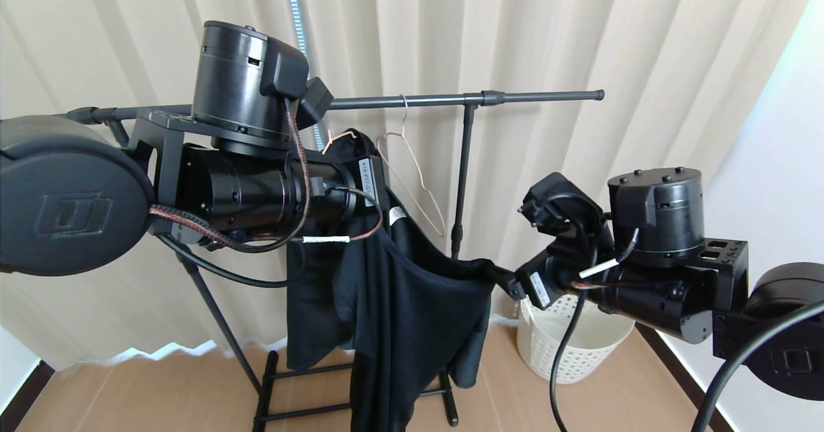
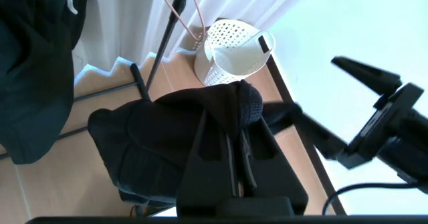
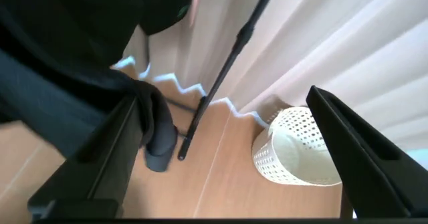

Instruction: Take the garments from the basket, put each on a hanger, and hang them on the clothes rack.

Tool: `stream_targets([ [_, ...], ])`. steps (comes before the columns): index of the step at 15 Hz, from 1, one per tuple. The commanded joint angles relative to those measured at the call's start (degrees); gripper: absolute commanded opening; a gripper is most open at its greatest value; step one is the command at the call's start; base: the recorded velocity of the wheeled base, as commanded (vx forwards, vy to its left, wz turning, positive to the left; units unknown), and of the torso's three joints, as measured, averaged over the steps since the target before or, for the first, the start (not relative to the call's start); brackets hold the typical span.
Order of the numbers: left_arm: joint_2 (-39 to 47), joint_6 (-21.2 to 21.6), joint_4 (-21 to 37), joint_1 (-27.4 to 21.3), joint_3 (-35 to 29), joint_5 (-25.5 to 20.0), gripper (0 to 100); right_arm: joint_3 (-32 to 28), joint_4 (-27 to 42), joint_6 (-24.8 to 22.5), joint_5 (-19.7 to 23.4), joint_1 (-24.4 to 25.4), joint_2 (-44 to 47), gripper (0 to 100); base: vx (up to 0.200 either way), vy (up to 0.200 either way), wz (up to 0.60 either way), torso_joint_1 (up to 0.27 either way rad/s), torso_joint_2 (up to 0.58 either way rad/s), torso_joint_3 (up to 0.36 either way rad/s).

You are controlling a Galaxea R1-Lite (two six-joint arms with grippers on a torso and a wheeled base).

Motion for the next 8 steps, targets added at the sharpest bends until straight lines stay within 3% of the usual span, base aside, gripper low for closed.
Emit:
stream_targets([
  [1,-0.02,0.08,-0.10,0.03,0.66,-0.16,0,3.31,-0.16,-2.59,4.34,-1.38,-2.13,100,0.000,0.000,0.00,0.000,0.00,0.000],
  [5,-0.29,1.40,-0.10,0.03,0.58,-0.51,0,8.14,-0.16,-9.44,20.60,-4.81,-6.43,100,0.000,0.000,0.00,0.000,0.00,0.000],
  [7,0.33,4.13,-0.19,0.03,0.93,-0.42,0,9.20,-0.16,-10.59,29.12,-5.86,-8.89,100,0.000,0.000,0.00,0.000,0.00,0.000],
  [8,0.33,4.39,-0.54,0.03,1.19,-0.51,0,9.02,-0.34,-10.59,31.32,-5.95,-9.25,100,0.000,0.000,0.00,0.000,0.00,0.000],
])
